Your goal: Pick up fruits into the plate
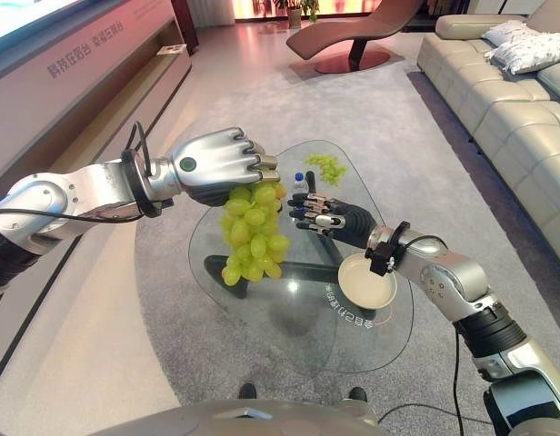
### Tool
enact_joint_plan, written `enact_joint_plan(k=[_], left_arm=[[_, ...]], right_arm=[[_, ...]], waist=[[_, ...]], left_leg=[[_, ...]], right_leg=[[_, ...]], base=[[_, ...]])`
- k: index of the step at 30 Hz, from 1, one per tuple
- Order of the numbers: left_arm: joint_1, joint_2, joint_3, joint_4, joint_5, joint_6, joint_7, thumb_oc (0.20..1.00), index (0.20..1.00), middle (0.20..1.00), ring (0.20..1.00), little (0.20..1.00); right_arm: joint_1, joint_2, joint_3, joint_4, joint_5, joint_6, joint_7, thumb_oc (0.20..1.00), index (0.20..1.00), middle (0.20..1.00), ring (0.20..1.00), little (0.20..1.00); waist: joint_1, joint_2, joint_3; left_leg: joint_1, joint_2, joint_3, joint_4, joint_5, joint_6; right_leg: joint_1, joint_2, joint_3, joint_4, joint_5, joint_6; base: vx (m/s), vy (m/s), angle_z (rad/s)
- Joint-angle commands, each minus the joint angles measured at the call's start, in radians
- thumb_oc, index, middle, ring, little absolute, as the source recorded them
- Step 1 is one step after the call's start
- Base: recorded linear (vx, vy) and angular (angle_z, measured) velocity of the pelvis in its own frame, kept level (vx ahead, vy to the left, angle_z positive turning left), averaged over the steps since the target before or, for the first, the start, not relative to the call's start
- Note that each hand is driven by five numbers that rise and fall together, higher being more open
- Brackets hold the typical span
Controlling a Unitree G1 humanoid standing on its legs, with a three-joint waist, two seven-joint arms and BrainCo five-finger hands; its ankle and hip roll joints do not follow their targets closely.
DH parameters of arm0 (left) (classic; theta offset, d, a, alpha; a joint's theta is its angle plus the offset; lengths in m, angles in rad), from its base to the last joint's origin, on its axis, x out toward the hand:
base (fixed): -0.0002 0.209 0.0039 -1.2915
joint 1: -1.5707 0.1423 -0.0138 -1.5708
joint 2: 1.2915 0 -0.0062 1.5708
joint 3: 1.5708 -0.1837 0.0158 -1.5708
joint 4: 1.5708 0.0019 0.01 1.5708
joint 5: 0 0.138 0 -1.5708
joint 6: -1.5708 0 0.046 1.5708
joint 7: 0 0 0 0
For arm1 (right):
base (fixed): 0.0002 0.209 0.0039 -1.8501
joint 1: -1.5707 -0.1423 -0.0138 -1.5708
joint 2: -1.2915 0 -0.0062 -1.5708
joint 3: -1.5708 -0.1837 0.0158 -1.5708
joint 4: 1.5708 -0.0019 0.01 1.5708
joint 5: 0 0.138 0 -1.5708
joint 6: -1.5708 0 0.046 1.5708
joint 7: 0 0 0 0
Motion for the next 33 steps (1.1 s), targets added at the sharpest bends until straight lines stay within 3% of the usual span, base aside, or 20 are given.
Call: enact_joint_plan(k=[1,22,33], left_arm=[[-0.162,0.004,-0.01,0.027,-0.083,0.084,0.069,0.2,0.2,0.2,0.2,0.2],[-0.218,-0.073,-0.02,0.039,-0.123,0.163,0.043,0.2,0.2,0.2,0.2,0.2],[-0.222,-0.123,-0.024,0.034,-0.129,0.151,0.01,0.2,0.2,0.2,0.2,0.2]], right_arm=[[-0.077,-0.015,0.002,-0.063,0.05,-0.035,0.01,1.0,1.0,1.0,1.0,1.0],[-0.177,0.058,0.143,-0.086,0.04,0.015,0.015,1.0,1.0,1.0,1.0,1.0],[-0.217,0.116,0.191,-0.094,0.072,0.026,0.003,1.0,1.0,1.0,1.0,1.0]], waist=[[0.009,-0.039,-0.019],[0.013,-0.038,-0.015],[0.021,-0.039,-0.013]], left_leg=[[0.074,-0.053,0.09,0.007,-0.143,0.028],[0.073,-0.051,0.081,0.007,-0.144,0.03],[0.077,-0.05,0.08,0.007,-0.146,0.03]], right_leg=[[0.059,-0.005,-0.028,0.005,-0.077,0.015],[0.059,-0.003,-0.01,0.005,-0.083,0.013],[0.065,-0.003,-0.012,0.005,-0.088,0.011]], base=[[-0.04,0.013,0.0],[-0.01,0.002,0.0],[0.0,0.0,0.0]])
